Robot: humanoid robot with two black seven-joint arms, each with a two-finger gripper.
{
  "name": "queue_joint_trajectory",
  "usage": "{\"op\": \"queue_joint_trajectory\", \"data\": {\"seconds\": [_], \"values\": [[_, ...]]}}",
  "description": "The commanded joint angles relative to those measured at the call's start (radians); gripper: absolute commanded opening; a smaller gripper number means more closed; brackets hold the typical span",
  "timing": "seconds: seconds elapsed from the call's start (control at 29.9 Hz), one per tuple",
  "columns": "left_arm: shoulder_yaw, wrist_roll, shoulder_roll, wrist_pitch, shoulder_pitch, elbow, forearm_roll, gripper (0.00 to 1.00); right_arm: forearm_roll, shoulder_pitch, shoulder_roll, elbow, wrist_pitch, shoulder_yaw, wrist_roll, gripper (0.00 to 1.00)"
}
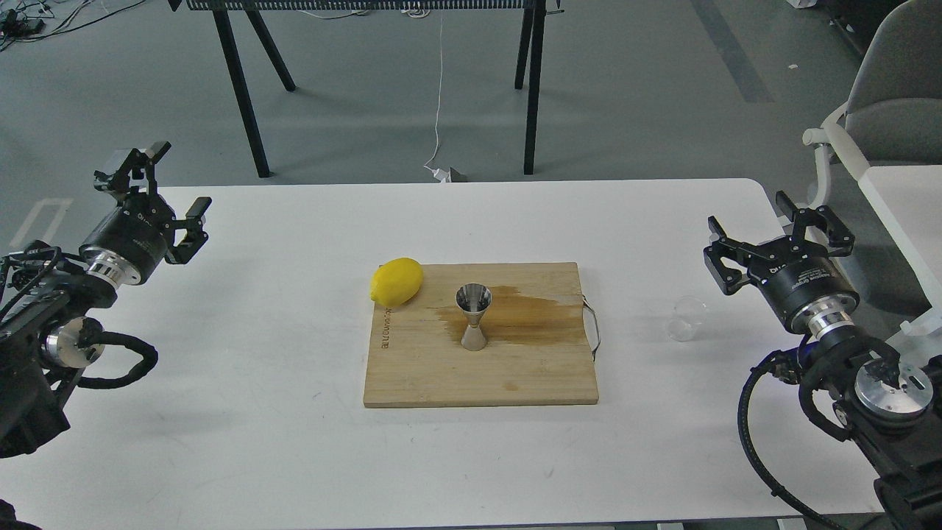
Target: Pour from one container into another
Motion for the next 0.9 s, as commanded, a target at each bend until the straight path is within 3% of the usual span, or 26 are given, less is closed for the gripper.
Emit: {"op": "queue_joint_trajectory", "data": {"seconds": [0.0, 0.87], "values": [[0.002, 0.0, -0.001, 0.0, 0.001, 0.0, -0.002, 1.0, -0.005, 0.086, 0.0, -0.067, 0.006, -0.002, -0.001, 0.91], [-0.004, 0.0, 0.006, 0.0, -0.016, -0.003, -0.003, 1.0, -0.013, 0.157, 0.017, -0.133, 0.019, 0.004, 0.012, 0.94]]}}
